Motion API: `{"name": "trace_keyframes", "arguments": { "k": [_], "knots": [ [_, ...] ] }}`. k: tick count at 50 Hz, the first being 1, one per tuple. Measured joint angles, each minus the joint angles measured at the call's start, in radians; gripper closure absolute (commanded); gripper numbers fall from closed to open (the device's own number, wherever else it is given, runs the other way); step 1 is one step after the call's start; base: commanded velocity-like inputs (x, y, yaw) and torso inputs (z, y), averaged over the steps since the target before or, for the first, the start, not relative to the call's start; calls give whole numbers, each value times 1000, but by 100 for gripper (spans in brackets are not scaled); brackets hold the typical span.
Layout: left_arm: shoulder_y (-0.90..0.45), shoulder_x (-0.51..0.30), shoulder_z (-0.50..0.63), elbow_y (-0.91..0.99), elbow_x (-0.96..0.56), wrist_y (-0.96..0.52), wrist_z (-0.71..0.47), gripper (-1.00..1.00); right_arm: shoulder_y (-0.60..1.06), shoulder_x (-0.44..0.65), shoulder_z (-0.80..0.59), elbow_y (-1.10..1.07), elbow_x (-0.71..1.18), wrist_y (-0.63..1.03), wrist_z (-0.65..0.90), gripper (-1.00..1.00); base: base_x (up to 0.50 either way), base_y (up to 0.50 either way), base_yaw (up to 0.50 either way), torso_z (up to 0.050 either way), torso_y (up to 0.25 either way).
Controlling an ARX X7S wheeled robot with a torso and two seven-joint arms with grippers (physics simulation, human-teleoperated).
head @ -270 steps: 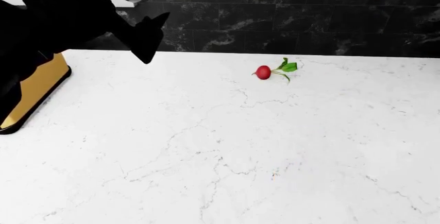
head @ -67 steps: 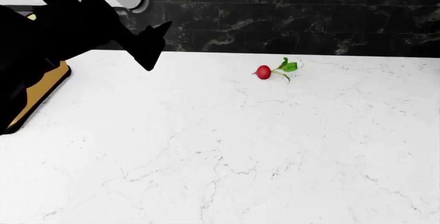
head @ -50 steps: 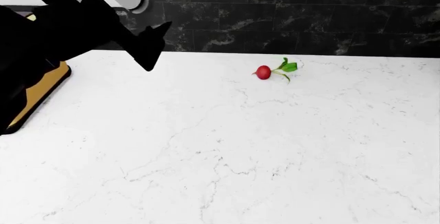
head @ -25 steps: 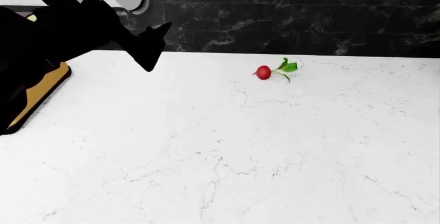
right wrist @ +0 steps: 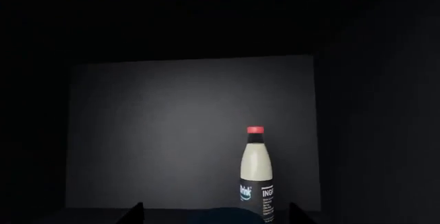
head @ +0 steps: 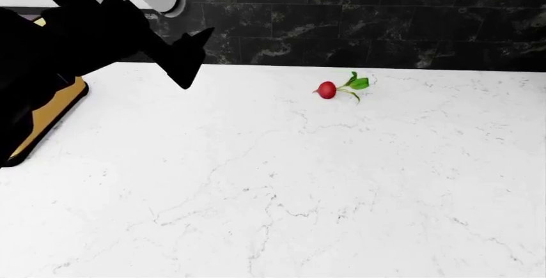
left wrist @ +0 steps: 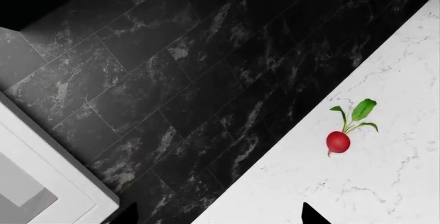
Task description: Pick the honey bottle and salsa from the counter and place them in the cabinets closest to them.
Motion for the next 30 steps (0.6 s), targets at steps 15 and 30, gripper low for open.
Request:
{"name": "trace_keyframes", "arguments": {
  "k": [15,30],
  "knots": [
    [1,-2,-2,-3,-2,4,-4,-100,-5,-4,-37,-174,38,91,-31,-100,0,0,0,0,0],
    [-3,-7,-15,-4,-6,3,-12,-100,-97,29,-65,-642,132,325,-61,-100,0,0,0,0,0]
  ]
}}
